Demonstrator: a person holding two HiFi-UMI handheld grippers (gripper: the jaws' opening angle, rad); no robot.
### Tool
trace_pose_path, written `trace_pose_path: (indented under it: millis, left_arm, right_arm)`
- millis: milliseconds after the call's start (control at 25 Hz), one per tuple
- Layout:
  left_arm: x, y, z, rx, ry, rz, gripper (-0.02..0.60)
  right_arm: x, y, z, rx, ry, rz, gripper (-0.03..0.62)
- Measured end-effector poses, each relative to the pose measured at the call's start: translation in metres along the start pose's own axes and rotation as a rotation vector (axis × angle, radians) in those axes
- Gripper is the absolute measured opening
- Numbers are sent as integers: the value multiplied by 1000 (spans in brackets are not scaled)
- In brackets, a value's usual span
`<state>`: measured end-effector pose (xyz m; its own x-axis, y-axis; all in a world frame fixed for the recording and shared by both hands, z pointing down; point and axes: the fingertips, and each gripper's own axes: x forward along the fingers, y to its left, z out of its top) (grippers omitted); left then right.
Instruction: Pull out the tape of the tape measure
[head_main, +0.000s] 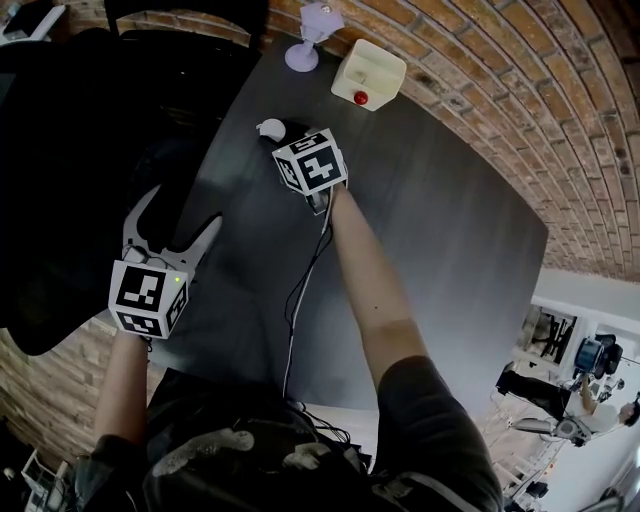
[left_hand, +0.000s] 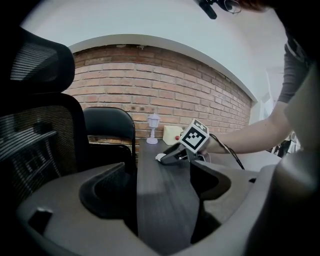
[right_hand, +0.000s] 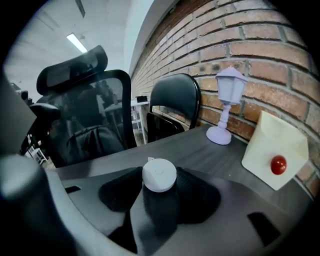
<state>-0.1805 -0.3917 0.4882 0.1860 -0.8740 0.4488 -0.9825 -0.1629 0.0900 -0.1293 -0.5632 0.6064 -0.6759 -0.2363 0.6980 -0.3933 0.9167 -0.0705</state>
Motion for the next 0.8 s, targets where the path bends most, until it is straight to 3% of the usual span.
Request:
trace_pose_path:
  millis: [320, 640, 800]
  left_arm:
    - [-25, -9, 19, 21, -48, -35, 397]
    - [-42, -35, 42, 93, -108, -176, 397]
    - [-54, -50, 48, 137, -128, -255, 397]
  right_arm:
    - [-71, 20, 22, 61, -117, -18, 232]
    - [-164, 54, 30, 12, -188, -132, 232]
    - [-201, 84, 29, -6, -228, -141, 232]
